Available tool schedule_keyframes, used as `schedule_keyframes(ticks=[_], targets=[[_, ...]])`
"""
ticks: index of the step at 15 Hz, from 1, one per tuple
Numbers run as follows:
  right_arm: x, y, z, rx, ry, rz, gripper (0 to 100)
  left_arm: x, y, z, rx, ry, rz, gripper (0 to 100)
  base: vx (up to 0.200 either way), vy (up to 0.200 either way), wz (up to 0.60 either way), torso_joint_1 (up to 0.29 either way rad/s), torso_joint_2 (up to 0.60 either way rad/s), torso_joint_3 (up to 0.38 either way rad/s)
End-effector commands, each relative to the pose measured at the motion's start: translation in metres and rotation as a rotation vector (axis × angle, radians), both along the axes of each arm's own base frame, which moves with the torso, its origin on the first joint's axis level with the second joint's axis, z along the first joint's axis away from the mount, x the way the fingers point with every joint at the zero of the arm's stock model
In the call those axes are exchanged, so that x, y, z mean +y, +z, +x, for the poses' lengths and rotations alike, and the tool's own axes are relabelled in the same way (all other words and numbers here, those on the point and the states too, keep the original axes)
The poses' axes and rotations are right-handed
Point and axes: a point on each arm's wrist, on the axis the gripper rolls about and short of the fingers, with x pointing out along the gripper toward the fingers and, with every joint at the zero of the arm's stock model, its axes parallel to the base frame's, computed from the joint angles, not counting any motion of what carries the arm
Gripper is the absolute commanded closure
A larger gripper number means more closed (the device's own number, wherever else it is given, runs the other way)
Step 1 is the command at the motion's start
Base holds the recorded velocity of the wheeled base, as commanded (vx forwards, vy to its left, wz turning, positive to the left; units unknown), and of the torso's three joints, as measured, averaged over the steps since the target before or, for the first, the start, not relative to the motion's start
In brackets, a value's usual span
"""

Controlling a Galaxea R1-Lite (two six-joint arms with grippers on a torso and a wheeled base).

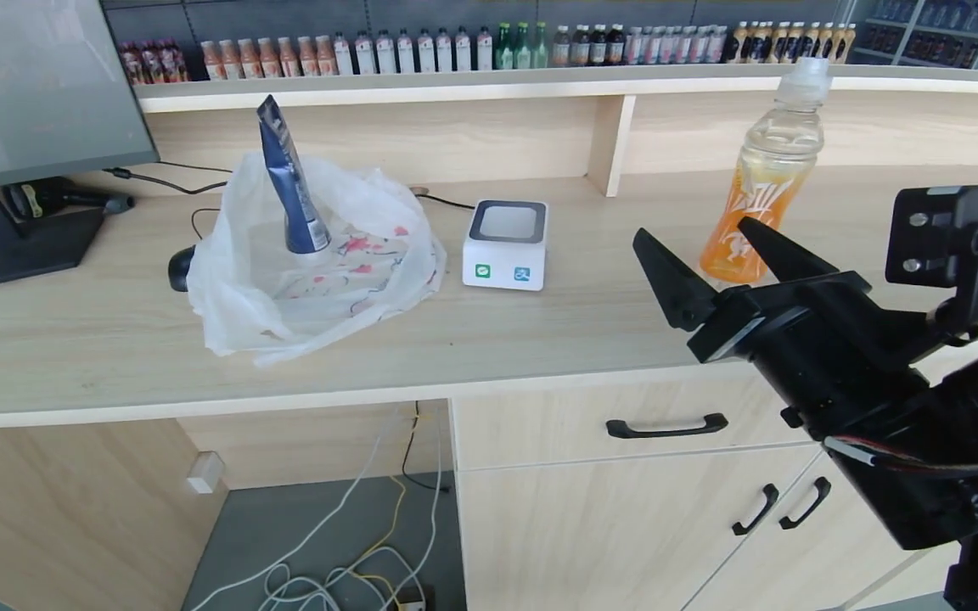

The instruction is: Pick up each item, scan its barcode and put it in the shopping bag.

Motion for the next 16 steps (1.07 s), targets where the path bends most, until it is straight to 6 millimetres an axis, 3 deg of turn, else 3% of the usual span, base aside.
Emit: schedule_keyframes(ticks=[1, 6, 12, 16], targets=[[-0.001, -0.003, -0.002, 0.009, 0.0, -0.008, 0, 0.0, 0.0, 0.0, 0.0, 0.0, -0.001, 100, 0.0, -0.2, 0.0, 0.007, 0.0, 0.007], [-0.003, -0.005, -0.005, 0.018, 0.002, -0.014, 0, 0.0, 0.0, 0.0, -0.001, 0.0, 0.001, 100, 0.0, -0.2, 0.0, 0.003, 0.0, 0.002], [-0.001, -0.006, 0.003, 0.011, 0.01, -0.029, 0, 0.0, 0.0, 0.0, 0.0, 0.0, 0.013, 100, 0.0, 0.0, 0.0, 0.0, 0.0, 0.0], [0.003, 0.015, 0.023, 0.07, -0.017, -0.09, 0, 0.0, 0.0, 0.0, 0.0, 0.0, 0.013, 100, 0.0, 0.0, 0.0, 0.0, 0.0, 0.0]])
